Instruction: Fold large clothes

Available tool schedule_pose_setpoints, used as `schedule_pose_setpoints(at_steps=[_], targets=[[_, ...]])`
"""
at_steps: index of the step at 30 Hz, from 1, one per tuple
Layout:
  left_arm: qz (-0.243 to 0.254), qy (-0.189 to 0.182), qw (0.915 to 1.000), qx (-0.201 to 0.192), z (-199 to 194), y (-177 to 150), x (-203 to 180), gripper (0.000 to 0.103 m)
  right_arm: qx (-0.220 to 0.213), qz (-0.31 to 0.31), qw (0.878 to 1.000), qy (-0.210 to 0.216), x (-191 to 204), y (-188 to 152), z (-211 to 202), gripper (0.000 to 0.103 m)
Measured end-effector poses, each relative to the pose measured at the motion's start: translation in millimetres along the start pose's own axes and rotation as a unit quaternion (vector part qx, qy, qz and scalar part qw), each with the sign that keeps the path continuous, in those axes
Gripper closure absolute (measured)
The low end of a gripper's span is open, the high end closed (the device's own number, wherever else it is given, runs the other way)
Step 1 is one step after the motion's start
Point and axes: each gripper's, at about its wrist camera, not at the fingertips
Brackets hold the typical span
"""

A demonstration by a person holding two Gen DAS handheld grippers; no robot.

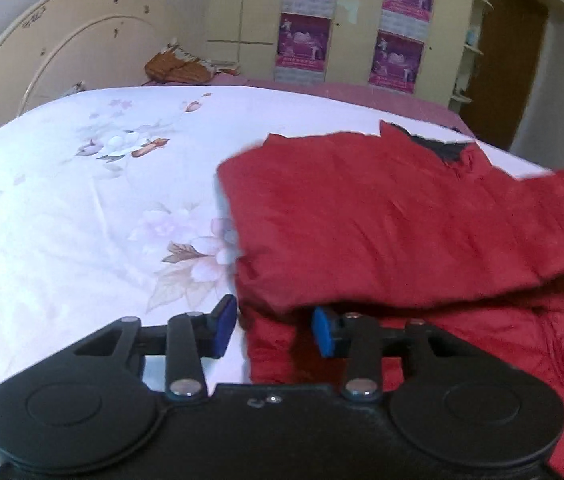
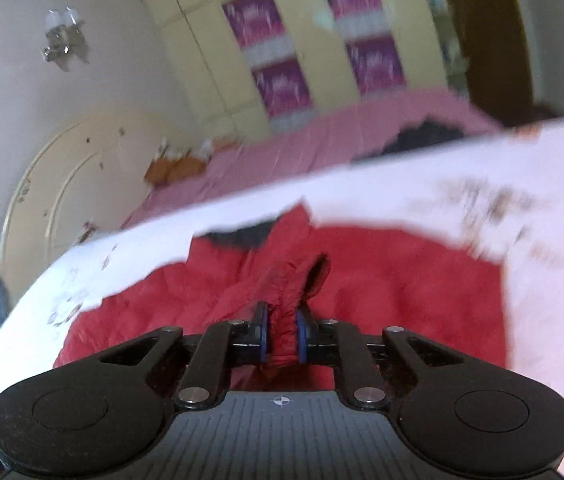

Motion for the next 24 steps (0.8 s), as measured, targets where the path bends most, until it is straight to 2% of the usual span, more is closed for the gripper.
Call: schedule_pose_setpoints(at_steps=[5, 13, 17, 21, 24], targets=[[0.000, -0.004, 1.0000, 0.003, 2.0, 4.7, 3.5, 0.069, 0.043, 0.023, 0.999, -0.020, -22.9, -16.2, 10.7, 0.090], [-0.024, -0.008, 0.9996, 0.010, 0.9, 5.6, 16.2, 0.074, 0.048, 0.018, 0.998, -0.034, -29.3, -27.9, 16.6, 0.090], [-0.035, 0.002, 0.9993, 0.010, -0.2, 7.3, 26.1, 0.074, 0.029, 0.012, 0.999, -0.025, -25.7, -21.4, 13.8, 0.090], [-0.038, -0.004, 0.9991, 0.019, -1.8, 7.9, 31.8, 0.073, 0.077, 0.000, 0.996, -0.046, -25.5, -34.5, 36.1, 0.090], [-0.046, -0.003, 0.9990, -0.003, -18.8, 11.0, 33.5, 0.065, 0.093, 0.009, 0.994, -0.049, -31.2, -42.0, 35.9, 0.089]])
Point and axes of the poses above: each gripper's, at about its wrist camera, not at the fingertips, and z roughly the way its jaws point, x to its left, y to its top, and after that the axes turned 10 degrees about -y, right-handed
